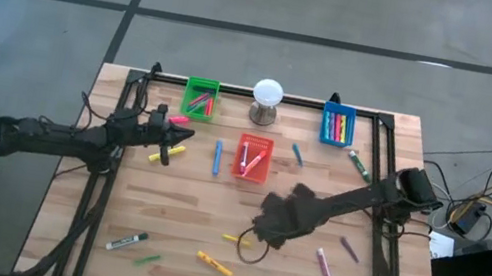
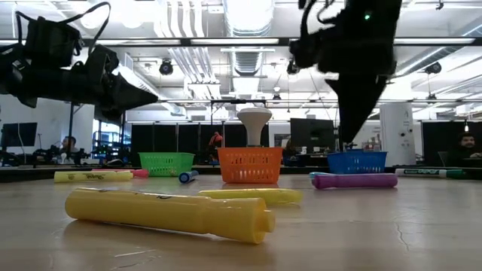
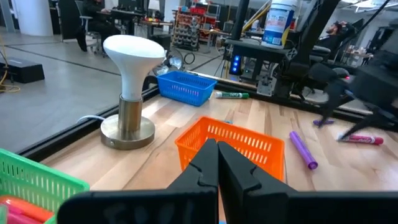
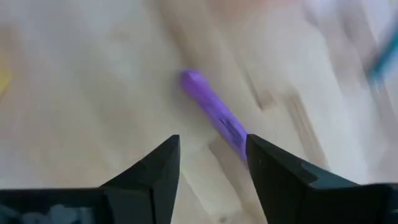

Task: Pick & Place Markers
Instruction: Put the purple highlighter into the blue bin

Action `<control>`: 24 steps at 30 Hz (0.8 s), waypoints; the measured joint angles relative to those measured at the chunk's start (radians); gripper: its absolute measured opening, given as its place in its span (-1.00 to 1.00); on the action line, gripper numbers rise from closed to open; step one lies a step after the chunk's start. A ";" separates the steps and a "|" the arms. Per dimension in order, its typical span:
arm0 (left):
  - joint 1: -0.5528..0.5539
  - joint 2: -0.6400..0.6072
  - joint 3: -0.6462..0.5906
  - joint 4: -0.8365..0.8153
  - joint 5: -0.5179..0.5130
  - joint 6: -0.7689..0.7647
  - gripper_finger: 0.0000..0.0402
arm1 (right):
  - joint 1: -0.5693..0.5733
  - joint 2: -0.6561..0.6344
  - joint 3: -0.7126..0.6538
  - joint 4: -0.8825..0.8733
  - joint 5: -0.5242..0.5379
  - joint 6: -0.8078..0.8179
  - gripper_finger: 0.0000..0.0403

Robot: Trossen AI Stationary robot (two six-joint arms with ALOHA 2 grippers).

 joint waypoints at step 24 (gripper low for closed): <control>0.000 0.000 0.000 -0.004 0.000 -0.003 -1.00 | -0.007 -0.221 -0.325 0.146 -0.096 0.018 -0.09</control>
